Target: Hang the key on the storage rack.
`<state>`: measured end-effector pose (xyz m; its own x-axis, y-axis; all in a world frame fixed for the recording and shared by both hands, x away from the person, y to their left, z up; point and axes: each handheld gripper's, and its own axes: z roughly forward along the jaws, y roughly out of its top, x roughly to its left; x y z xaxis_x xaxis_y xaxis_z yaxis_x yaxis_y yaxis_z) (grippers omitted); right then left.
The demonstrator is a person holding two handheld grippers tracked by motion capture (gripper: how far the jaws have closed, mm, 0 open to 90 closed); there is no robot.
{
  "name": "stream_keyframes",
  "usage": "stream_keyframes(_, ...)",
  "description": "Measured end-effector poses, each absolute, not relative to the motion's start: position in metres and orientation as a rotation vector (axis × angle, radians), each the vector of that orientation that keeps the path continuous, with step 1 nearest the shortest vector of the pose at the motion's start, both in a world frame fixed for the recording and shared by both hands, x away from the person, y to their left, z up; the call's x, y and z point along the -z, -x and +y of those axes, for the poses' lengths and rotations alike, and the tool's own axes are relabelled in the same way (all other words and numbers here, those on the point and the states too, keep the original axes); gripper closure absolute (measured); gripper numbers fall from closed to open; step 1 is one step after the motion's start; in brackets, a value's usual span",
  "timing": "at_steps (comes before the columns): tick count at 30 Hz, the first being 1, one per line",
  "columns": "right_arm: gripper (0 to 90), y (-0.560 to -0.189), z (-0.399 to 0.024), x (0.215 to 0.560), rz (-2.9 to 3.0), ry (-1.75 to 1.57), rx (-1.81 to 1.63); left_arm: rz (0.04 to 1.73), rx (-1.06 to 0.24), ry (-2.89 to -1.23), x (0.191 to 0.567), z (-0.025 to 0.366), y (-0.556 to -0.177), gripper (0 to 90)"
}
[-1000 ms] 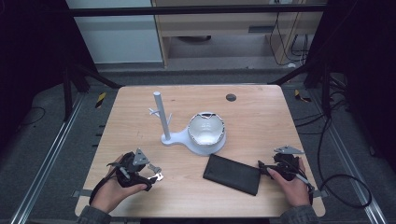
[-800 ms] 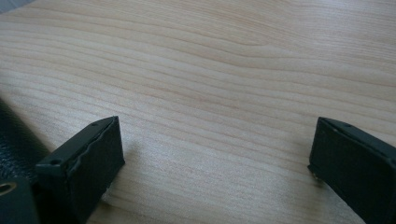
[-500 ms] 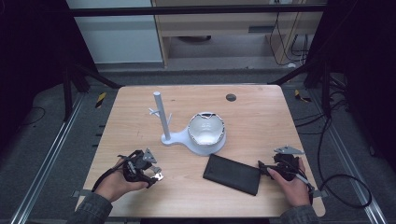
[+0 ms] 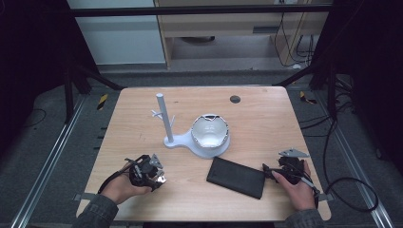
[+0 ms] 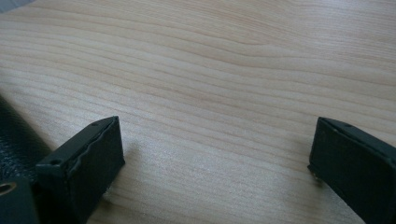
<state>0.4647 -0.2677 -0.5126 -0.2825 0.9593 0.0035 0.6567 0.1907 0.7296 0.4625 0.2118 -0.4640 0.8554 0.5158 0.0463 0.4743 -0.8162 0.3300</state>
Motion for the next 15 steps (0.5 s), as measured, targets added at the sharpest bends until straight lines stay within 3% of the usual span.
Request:
stream_keyframes(6,3.2,-0.4646,-0.2676,0.5127,2.012,-1.509,-0.876,0.747,-0.169,-2.735,0.467,0.209,-0.464,57.4)
stream_keyframes(15,3.2,-0.4645,-0.2675,0.5127,2.011,-1.509,-0.875,0.76,-0.141,-2.731,0.4661,0.2108,-0.4633,79.7)
